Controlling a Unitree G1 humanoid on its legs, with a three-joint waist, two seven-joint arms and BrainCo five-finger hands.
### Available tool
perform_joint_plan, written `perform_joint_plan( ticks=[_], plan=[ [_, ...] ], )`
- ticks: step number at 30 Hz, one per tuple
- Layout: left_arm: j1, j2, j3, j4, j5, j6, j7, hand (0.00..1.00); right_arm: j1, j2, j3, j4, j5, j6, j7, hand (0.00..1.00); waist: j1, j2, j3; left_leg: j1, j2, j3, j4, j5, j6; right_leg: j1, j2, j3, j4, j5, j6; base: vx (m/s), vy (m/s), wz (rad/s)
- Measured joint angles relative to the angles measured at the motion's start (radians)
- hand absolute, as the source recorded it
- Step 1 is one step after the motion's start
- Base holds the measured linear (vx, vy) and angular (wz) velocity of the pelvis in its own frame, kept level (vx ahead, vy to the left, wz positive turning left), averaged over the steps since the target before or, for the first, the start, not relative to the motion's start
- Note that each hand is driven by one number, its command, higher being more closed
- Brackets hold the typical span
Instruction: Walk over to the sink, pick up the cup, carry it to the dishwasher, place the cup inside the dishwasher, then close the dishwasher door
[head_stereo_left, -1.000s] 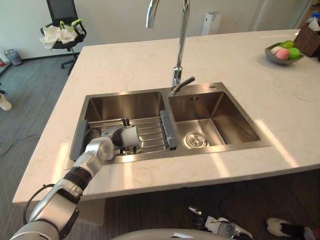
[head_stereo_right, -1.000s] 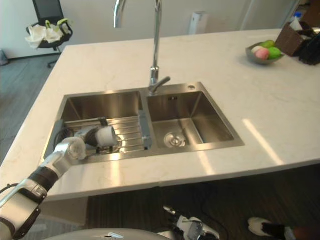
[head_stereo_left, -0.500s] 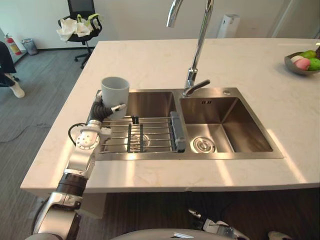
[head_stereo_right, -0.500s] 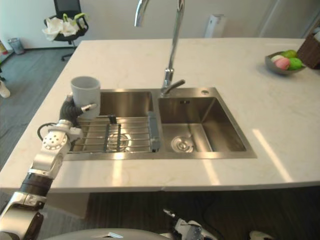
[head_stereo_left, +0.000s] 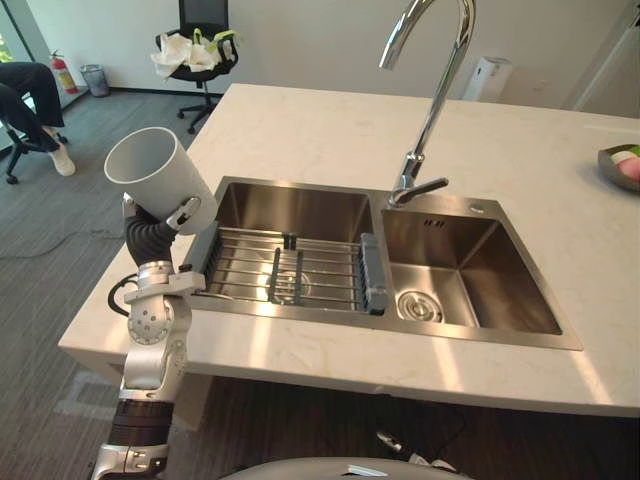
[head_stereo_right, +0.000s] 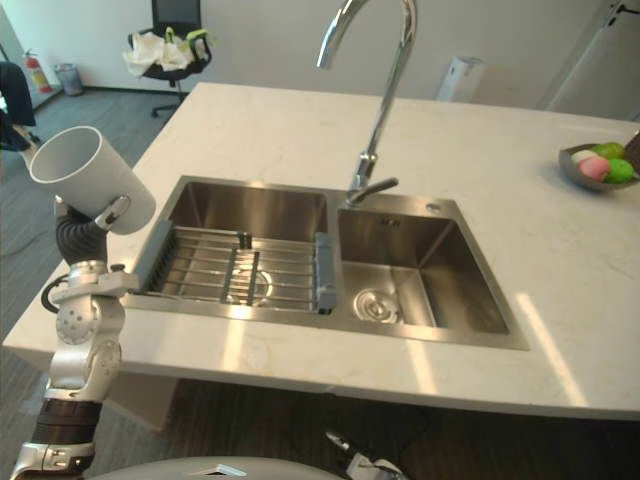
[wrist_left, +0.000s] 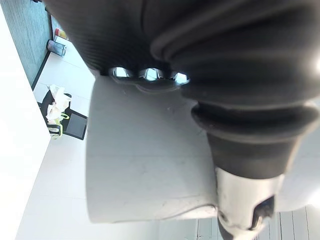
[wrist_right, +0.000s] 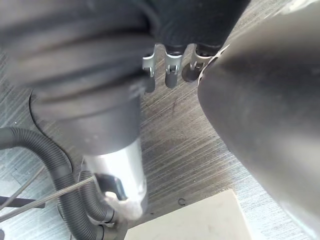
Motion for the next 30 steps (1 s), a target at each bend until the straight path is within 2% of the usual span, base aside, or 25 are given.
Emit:
perform_joint_plan(
  ticks=[1, 2, 4, 7, 8, 10, 12, 13, 14, 15, 16, 17, 18, 19, 20, 21, 22, 23, 24, 25, 26, 27, 28, 29, 30],
  plan=[
    [0.001, -0.01, 0.0, -0.02, 0.0, -0.008, 0.007, 1.0, 0.014, 0.003, -0.004, -0.001, 0.006, -0.019, 0.007, 0.0, -0.004, 0.001, -0.007, -0.012, 0.003, 0.004, 0.0, -0.001, -0.001, -0.016, -0.001, 0.001, -0.002, 0.006, -0.001, -0.03, -0.012, -0.15],
    [0.001, -0.028, -0.006, -0.044, 0.016, -0.02, 0.012, 1.0, 0.045, 0.011, -0.036, -0.005, 0.01, -0.054, 0.023, 0.0, -0.025, 0.0, -0.014, -0.03, 0.003, -0.002, 0.0, 0.003, -0.002, -0.023, -0.002, -0.012, -0.011, 0.012, -0.002, 0.0, 0.0, 0.0],
    [0.006, -0.053, -0.002, -0.051, 0.055, -0.029, 0.016, 1.0, 0.102, 0.015, -0.073, -0.006, 0.01, -0.092, 0.052, 0.0, -0.04, 0.002, -0.016, -0.031, 0.004, -0.004, 0.0, 0.004, -0.002, -0.022, -0.001, -0.017, -0.012, 0.012, -0.002, -0.01, -0.029, 0.1],
    [0.038, -0.079, 0.029, -0.074, 0.109, -0.038, 0.043, 1.0, 0.206, 0.028, -0.105, 0.005, 0.009, -0.141, 0.097, 0.0, -0.047, 0.007, -0.016, -0.032, 0.005, -0.012, 0.0, 0.004, -0.003, -0.015, -0.001, -0.032, -0.012, 0.006, -0.003, 0.0, -0.025, 0.14],
    [0.079, -0.082, 0.071, -0.096, 0.135, -0.041, 0.069, 1.0, 0.26, 0.038, -0.135, 0.007, 0.002, -0.179, 0.128, 0.0, -0.047, 0.01, -0.017, -0.04, 0.005, -0.033, 0.005, 0.006, -0.005, -0.007, -0.001, -0.05, -0.011, 0.001, -0.002, -0.01, -0.033, 0.37],
    [0.13, -0.084, 0.12, -0.125, 0.157, -0.041, 0.099, 1.0, 0.292, 0.043, -0.149, 0.029, -0.016, -0.214, 0.166, 0.0, -0.042, 0.013, -0.017, -0.07, -0.002, -0.067, 0.006, 0.016, -0.006, -0.014, -0.003, -0.09, 0.007, -0.011, -0.001, -0.04, -0.05, 0.71],
    [0.175, -0.103, 0.184, -0.157, 0.18, -0.037, 0.148, 1.0, 0.299, 0.047, -0.15, 0.083, -0.058, -0.234, 0.197, 0.0, 0.008, 0.028, -0.004, -0.156, -0.024, -0.153, 0.006, 0.08, -0.009, -0.054, -0.003, -0.207, 0.1, -0.059, -0.011, -0.09, -0.067, 1.73],
    [0.186, -0.106, 0.198, -0.169, 0.18, -0.037, 0.157, 1.0, 0.296, 0.048, -0.15, 0.082, -0.057, -0.242, 0.199, 0.0, 0.017, 0.032, -0.001, -0.178, -0.029, -0.18, 0.006, 0.098, -0.007, -0.053, -0.004, -0.246, 0.114, -0.071, -0.018, -0.09, -0.029, 2.33],
    [0.206, -0.118, 0.218, -0.202, 0.178, -0.04, 0.167, 1.0, 0.276, 0.043, -0.153, 0.084, -0.053, -0.264, 0.209, 0.0, 0.053, 0.052, 0.008, -0.216, -0.035, -0.224, 0.005, 0.135, -0.012, -0.065, 0.0, -0.299, 0.144, -0.1, -0.033, -0.17, -0.037, 2.33],
    [0.225, -0.126, 0.248, -0.226, 0.178, -0.048, 0.172, 1.0, 0.242, 0.03, -0.173, 0.091, -0.058, -0.278, 0.208, 0.0, 0.095, 0.068, 0.014, -0.268, -0.026, -0.223, -0.001, 0.12, -0.025, -0.083, 0.021, -0.347, 0.148, -0.11, -0.054, -0.18, -0.03, 2.24],
    [0.229, -0.124, 0.265, -0.232, 0.178, -0.051, 0.172, 1.0, 0.228, 0.022, -0.18, 0.124, -0.079, -0.272, 0.206, 0.0, 0.119, 0.061, 0.016, -0.289, -0.015, -0.151, 0.0, 0.082, 0.023, -0.075, 0.012, -0.383, 0.134, -0.107, -0.041, -0.18, -0.002, 2.22],
    [0.235, -0.124, 0.294, -0.231, 0.175, -0.054, 0.178, 1.0, 0.207, 0.021, -0.19, 0.166, -0.089, -0.253, 0.205, 0.0, 0.147, 0.011, 0.027, -0.335, -0.014, 0.033, 0.093, -0.028, 0.121, -0.058, -0.034, -0.48, 0.112, -0.094, -0.027, -0.1, 0.03, 1.84],
    [0.239, -0.126, 0.305, -0.231, 0.174, -0.057, 0.178, 1.0, 0.192, 0.021, -0.19, 0.171, -0.087, -0.244, 0.203, 0.0, 0.155, 0.0, 0.048, -0.364, -0.001, 0.115, 0.218, -0.049, 0.16, -0.051, -0.064, -0.525, 0.132, -0.097, -0.029, -0.1, 0.037, 2.11],
    [0.261, -0.13, 0.312, -0.231, 0.174, -0.06, 0.177, 1.0, 0.194, 0.012, -0.195, 0.168, -0.08, -0.231, 0.205, 0.0, 0.162, 0.006, 0.064, -0.383, 0.048, 0.252, 0.47, -0.084, 0.203, -0.041, -0.111, -0.595, 0.188, -0.101, -0.037, -0.11, 0.035, 1.66],
    [0.282, -0.138, 0.308, -0.236, 0.174, -0.066, 0.157, 1.0, 0.213, -0.019, -0.208, 0.155, -0.068, -0.228, 0.208, 0.0, 0.161, 0.054, 0.057, -0.343, 0.13, 0.335, 0.633, -0.053, 0.233, -0.035, -0.127, -0.644, 0.273, -0.114, -0.053, -0.11, 0.054, 1.61],
    [0.278, -0.139, 0.304, -0.243, 0.174, -0.072, 0.145, 1.0, 0.22, -0.032, -0.228, 0.146, -0.057, -0.226, 0.223, 0.0, 0.153, 0.098, 0.055, -0.34, 0.145, 0.33, 0.64, -0.044, 0.203, -0.042, -0.13, -0.664, 0.345, -0.133, -0.076, -0.23, 0.104, 2.52],
    [0.234, -0.143, 0.302, -0.256, 0.174, -0.082, 0.099, 1.0, 0.196, -0.018, -0.272, 0.132, -0.063, -0.224, 0.265, 0.0, 0.084, 0.113, 0.049, -0.314, 0.011, 0.211, 0.376, 0.032, 0.135, -0.088, -0.079, -0.63, 0.238, -0.187, -0.102, -0.26, 0.096, 2.55],
    [0.207, -0.141, 0.305, -0.266, 0.174, -0.087, 0.092, 1.0, 0.193, 0.002, -0.286, 0.138, -0.077, -0.227, 0.264, 0.0, 0.066, 0.082, 0.053, -0.281, -0.018, 0.206, 0.354, 0.008, 0.173, -0.103, -0.08, -0.616, 0.187, -0.113, -0.118, -0.25, 0.073, 2.76],
    [0.192, -0.143, 0.303, -0.265, 0.174, -0.094, 0.085, 1.0, 0.185, 0.02, -0.306, 0.148, -0.078, -0.235, 0.263, 0.0, 0.056, 0.087, 0.056, -0.257, 0.005, 0.262, 0.416, -0.083, 0.22, -0.09, -0.097, -0.649, 0.194, -0.074, -0.065, -0.21, 0.024, 1.69],
    [0.188, -0.158, 0.299, -0.269, 0.168, -0.107, 0.067, 1.0, 0.175, 0.011, -0.33, 0.161, -0.079, -0.246, 0.264, 0.0, 0.065, 0.107, 0.063, -0.161, 0.087, 0.354, 0.44, -0.149, 0.152, -0.08, -0.104, -0.704, 0.224, -0.069, -0.071, -0.15, 0.113, 1.84],
    [0.2, -0.174, 0.294, -0.267, 0.151, -0.117, 0.037, 1.0, 0.186, 0.005, -0.342, 0.148, -0.078, -0.254, 0.277, 0.0, 0.063, 0.134, 0.052, -0.068, 0.116, 0.389, 0.316, -0.141, 0.059, -0.076, -0.115, -0.764, 0.254, -0.069, -0.069, -0.18, 0.17, 1.68],
    [0.199, -0.178, 0.278, -0.269, 0.129, -0.12, 0.011, 1.0, 0.205, 0.005, -0.342, 0.138, -0.078, -0.255, 0.283, 0.0, 0.066, 0.144, 0.051, -0.045, 0.094, 0.374, 0.225, -0.129, 0.026, -0.075, -0.127, -0.806, 0.259, -0.058, -0.063, -0.1, 0.222, 1.37],
    [0.199, -0.174, 0.266, -0.269, 0.119, -0.124, -0.006, 1.0, 0.213, 0.005, -0.342, 0.134, -0.078, -0.254, 0.28, 0.0, 0.07, 0.143, 0.051, -0.034, 0.078, 0.379, 0.18, -0.119, 0.022, -0.067, -0.137, -0.83, 0.256, -0.046, -0.062, -0.21, 0.271, 1.21],
    [0.202, -0.173, 0.257, -0.268, 0.097, -0.125, -0.041, 1.0, 0.21, 0.034, -0.342, 0.119, -0.078, -0.254, 0.256, 0.0, 0.07, 0.121, 0.073, -0.016, 0.03, 0.36, 0.101, -0.061, 0.019, -0.042, -0.165, -0.873, 0.24, -0.012, -0.067, -0.23, 0.249, 0.96],
    [0.208, -0.174, 0.244, -0.268, 0.095, -0.124, -0.044, 1.0, 0.211, 0.04, -0.342, 0.118, -0.078, -0.254, 0.244, 0.0, 0.068, 0.118, 0.075, -0.011, 0.015, 0.344, 0.079, -0.057, 0.023, -0.031, -0.169, -0.879, 0.234, 0.004, -0.064, -0.25, 0.265, 0.99]
  ],
)
